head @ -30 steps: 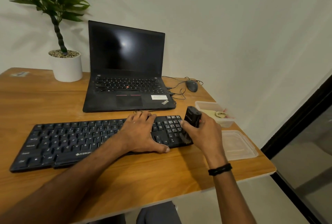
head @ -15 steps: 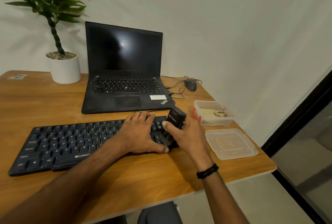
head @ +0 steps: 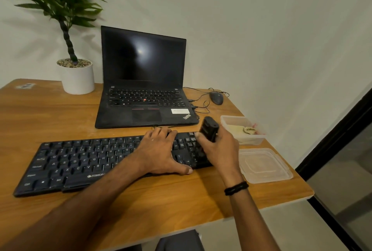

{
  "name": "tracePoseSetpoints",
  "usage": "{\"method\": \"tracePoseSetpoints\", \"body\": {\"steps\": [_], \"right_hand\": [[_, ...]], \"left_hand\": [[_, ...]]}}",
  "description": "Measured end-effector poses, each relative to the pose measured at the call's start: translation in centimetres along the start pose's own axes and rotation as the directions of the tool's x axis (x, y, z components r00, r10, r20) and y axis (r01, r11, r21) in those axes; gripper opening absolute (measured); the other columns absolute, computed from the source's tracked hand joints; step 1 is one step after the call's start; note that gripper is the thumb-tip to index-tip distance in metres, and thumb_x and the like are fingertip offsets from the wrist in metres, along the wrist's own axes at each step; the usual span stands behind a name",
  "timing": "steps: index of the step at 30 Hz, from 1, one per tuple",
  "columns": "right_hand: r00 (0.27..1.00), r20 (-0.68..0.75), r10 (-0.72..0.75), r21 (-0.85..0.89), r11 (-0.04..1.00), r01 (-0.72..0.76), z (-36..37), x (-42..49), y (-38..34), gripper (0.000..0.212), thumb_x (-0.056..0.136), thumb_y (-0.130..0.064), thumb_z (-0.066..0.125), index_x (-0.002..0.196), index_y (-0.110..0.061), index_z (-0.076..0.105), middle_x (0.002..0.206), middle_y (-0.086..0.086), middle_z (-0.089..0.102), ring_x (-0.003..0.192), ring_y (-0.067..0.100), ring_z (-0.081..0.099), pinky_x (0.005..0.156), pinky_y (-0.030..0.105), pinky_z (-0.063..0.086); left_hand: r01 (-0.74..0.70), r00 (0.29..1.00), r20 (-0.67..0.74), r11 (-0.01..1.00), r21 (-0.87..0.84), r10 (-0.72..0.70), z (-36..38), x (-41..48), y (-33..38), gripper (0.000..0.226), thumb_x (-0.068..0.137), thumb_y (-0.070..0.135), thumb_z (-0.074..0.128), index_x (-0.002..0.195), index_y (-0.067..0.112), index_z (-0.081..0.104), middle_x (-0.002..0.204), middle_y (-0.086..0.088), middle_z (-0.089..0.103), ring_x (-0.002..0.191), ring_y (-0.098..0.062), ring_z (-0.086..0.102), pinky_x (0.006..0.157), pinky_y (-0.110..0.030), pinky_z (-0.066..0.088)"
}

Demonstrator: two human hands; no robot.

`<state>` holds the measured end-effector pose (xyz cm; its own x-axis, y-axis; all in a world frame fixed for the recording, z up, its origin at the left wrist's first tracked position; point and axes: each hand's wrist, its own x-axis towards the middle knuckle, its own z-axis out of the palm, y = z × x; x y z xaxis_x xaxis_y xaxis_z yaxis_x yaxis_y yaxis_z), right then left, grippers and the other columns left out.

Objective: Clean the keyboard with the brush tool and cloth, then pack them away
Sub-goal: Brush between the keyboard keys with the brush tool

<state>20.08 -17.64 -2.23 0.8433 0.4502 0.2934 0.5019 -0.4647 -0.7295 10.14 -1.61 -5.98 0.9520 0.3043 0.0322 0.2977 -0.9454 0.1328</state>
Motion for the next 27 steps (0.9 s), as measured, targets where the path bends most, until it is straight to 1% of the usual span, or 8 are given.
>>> {"method": "tracePoseSetpoints", "body": {"steps": [2,6,10,11,14,18,23,27], "right_hand": [[0.995,0.099,0.004,0.087,0.996,-0.013,0.3,-0.1,-0.3,0.02,0.083,-0.044,0.074,0.092,-0.037,0.058,0.09,-0.015,0.066,0.088,0.003,0.064,0.062,0.012,0.047],[0.996,-0.092,0.003,-0.11,0.994,-0.013,0.4,0.4,-0.3,0.032,0.089,-0.042,0.069,0.114,-0.026,0.06,0.106,-0.006,0.068,0.098,0.013,0.063,0.065,0.013,0.04],[0.991,0.12,-0.05,0.002,0.999,0.05,0.5,0.1,-0.5,0.027,0.086,-0.042,0.073,0.107,-0.032,0.058,0.09,-0.018,0.06,0.088,0.002,0.06,0.059,0.006,0.042],[0.993,0.109,-0.039,-0.004,0.999,0.04,0.6,0.2,-0.5,0.029,0.086,-0.041,0.072,0.109,-0.031,0.059,0.091,-0.017,0.061,0.089,0.003,0.06,0.061,0.007,0.043],[0.996,-0.088,-0.02,-0.133,0.991,0.008,0.5,0.7,-0.5,0.034,0.089,-0.04,0.069,0.119,-0.025,0.06,0.106,-0.006,0.068,0.098,0.012,0.062,0.071,0.015,0.041],[0.994,0.111,-0.026,0.001,1.0,0.026,0.8,0.4,-0.3,0.026,0.086,-0.043,0.072,0.105,-0.033,0.058,0.094,-0.016,0.063,0.087,0.001,0.059,0.063,0.009,0.041],[0.995,-0.104,-0.002,-0.093,0.996,-0.008,0.5,1.0,0.3,0.033,0.089,-0.04,0.069,0.117,-0.024,0.061,0.106,-0.006,0.069,0.097,0.011,0.062,0.065,0.013,0.039],[0.999,0.051,0.004,0.054,0.998,-0.006,0.2,1.1,1.2,0.03,0.083,-0.043,0.075,0.107,-0.028,0.063,0.101,-0.011,0.068,0.094,0.006,0.064,0.067,0.017,0.049]], "left_hand": [[-0.003,1.0,0.004,1.0,0.005,0.003,0.1,-0.1,0.0,0.139,0.055,0.105,0.039,0.161,0.019,0.015,0.161,-0.003,0.025,0.146,-0.024,0.024,0.124,-0.045,0.018],[0.01,1.0,-0.021,1.0,-0.005,-0.011,0.1,0.0,-0.2,0.142,0.049,0.107,0.03,0.16,0.019,0.019,0.158,-0.002,0.029,0.143,-0.023,0.027,0.124,-0.045,0.02],[-0.007,1.0,-0.009,1.0,-0.008,0.007,0.4,0.0,-0.1,0.138,0.054,0.106,0.036,0.16,0.02,0.017,0.159,-0.002,0.027,0.144,-0.024,0.026,0.124,-0.046,0.019],[-0.003,1.0,-0.01,1.0,-0.009,0.003,0.4,0.0,-0.3,0.138,0.053,0.106,0.035,0.16,0.02,0.017,0.16,-0.002,0.027,0.145,-0.024,0.026,0.124,-0.046,0.019],[0.009,1.0,-0.019,1.0,-0.002,-0.009,0.2,0.0,-0.2,0.138,0.055,0.106,0.038,0.16,0.02,0.017,0.159,-0.002,0.028,0.144,-0.023,0.027,0.124,-0.046,0.019],[-0.008,1.0,-0.01,1.0,-0.01,0.008,0.3,0.0,0.1,0.132,0.061,0.102,0.046,0.16,0.021,0.017,0.16,-0.002,0.027,0.144,-0.023,0.026,0.123,-0.045,0.02],[0.015,1.0,-0.007,1.0,-0.017,-0.016,0.1,0.0,0.0,0.133,0.061,0.102,0.047,0.161,0.02,0.016,0.16,-0.001,0.026,0.145,-0.023,0.026,0.123,-0.045,0.018],[0.001,1.0,0.004,1.0,-0.017,-0.001,0.2,-0.1,0.2,0.133,0.061,0.102,0.047,0.161,0.02,0.016,0.16,-0.002,0.026,0.145,-0.023,0.025,0.123,-0.044,0.018]]}}
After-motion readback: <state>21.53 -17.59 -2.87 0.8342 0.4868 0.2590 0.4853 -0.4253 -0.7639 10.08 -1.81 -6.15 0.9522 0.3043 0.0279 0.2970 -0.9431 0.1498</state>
